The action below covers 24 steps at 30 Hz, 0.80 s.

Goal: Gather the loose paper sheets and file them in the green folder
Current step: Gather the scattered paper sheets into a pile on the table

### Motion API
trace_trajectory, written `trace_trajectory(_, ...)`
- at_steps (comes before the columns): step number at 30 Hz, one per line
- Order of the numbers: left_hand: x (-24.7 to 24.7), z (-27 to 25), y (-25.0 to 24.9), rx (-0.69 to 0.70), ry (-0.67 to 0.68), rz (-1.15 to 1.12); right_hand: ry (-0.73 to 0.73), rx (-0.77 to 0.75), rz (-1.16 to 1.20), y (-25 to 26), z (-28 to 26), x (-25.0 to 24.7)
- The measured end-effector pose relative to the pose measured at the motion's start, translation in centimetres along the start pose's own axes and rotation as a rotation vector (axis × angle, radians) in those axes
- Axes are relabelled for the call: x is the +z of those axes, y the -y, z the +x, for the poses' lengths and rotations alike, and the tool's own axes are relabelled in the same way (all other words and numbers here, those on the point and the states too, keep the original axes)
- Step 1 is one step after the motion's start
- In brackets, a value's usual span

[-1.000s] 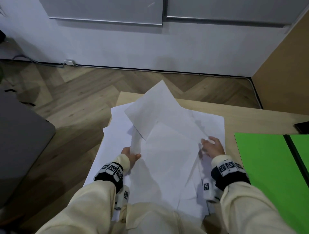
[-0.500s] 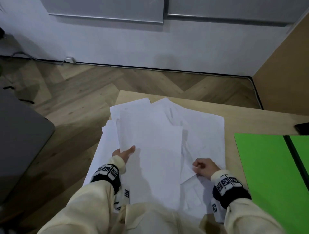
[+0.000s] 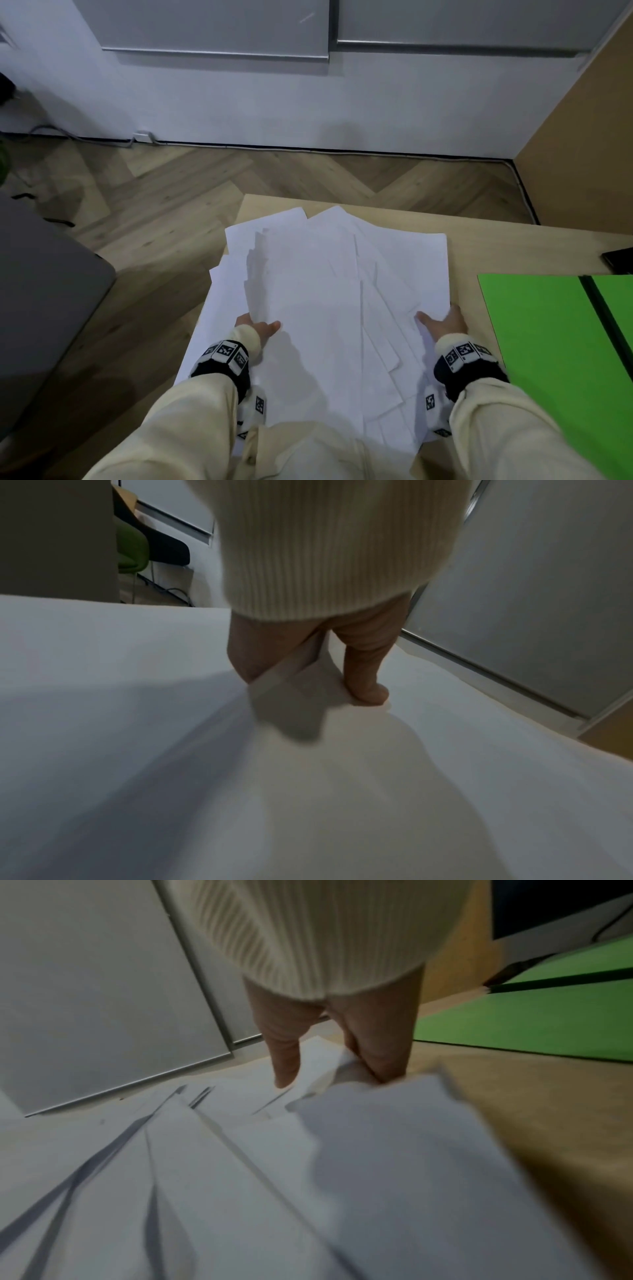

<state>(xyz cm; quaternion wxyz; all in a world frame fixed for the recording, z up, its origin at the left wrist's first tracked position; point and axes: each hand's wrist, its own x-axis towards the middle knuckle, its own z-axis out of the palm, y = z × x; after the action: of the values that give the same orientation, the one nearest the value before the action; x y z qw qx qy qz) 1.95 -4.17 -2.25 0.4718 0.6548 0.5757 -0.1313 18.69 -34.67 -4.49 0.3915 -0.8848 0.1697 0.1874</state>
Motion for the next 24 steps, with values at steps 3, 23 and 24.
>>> trace_trajectory(3, 0.1, 0.0, 0.3, 0.003, 0.022, -0.087, 0.138, -0.076, 0.000, 0.9, -0.5, 1.6)
trace_trajectory(23, 0.6, 0.6, 0.2, 0.065, 0.055, -0.059, 0.351, -0.024, -0.216, 2.9, -1.4, 1.5)
trace_trajectory(24, 0.2, 0.7, 0.3, 0.052, 0.040, -0.081, 0.324, -0.014, -0.201, 2.8, -1.2, 1.0)
